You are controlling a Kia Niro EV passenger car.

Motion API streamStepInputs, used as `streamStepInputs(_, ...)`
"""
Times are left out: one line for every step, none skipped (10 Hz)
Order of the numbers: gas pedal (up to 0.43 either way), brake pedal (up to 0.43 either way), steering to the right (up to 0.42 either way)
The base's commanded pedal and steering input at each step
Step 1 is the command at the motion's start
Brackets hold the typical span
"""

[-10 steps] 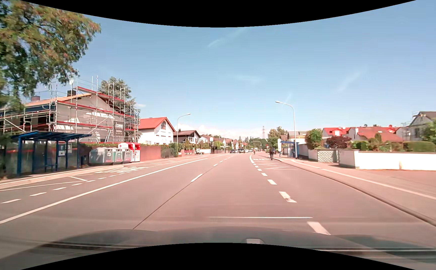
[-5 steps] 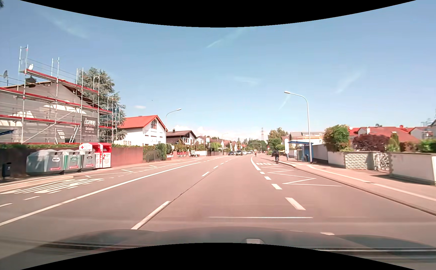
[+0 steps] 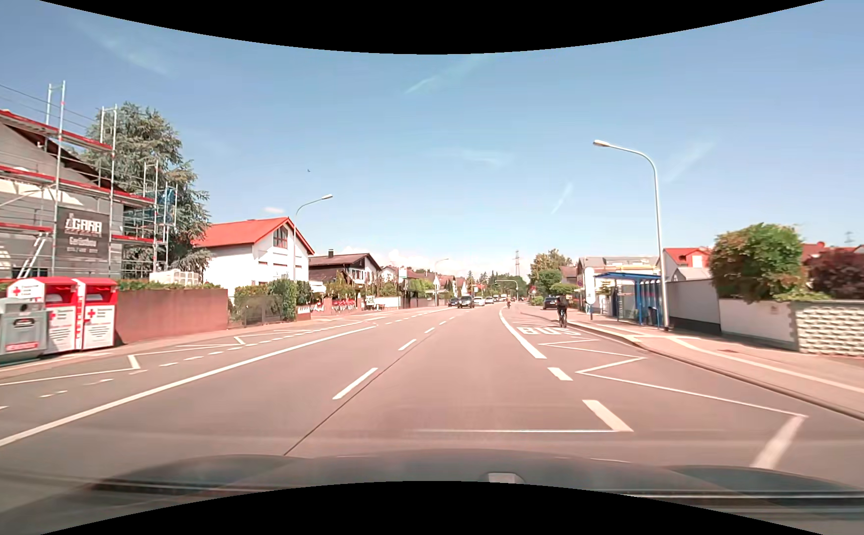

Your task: Follow the waypoints while adhering to traffic rules and regulations

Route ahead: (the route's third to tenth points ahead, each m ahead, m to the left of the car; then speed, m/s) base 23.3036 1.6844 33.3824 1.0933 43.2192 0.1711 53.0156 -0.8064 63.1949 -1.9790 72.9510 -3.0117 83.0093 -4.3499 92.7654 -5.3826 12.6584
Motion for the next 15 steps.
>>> streamStepInputs(0.028, 0.0, 0.002)
streamStepInputs(0.028, 0.0, 0.003)
streamStepInputs(0.028, 0.0, 0.003)
streamStepInputs(0.028, 0.0, 0.003)
streamStepInputs(0.028, 0.0, 0.003)
streamStepInputs(0.028, 0.0, 0.003)
streamStepInputs(0.028, 0.0, 0.003)
streamStepInputs(0.028, 0.0, 0.003)
streamStepInputs(0.028, 0.0, 0.004)
streamStepInputs(0.028, 0.0, 0.004)
streamStepInputs(0.028, 0.0, 0.004)
streamStepInputs(0.028, 0.0, 0.004)
streamStepInputs(0.028, 0.0, 0.004)
streamStepInputs(0.028, 0.0, 0.005)
streamStepInputs(0.028, 0.0, 0.005)
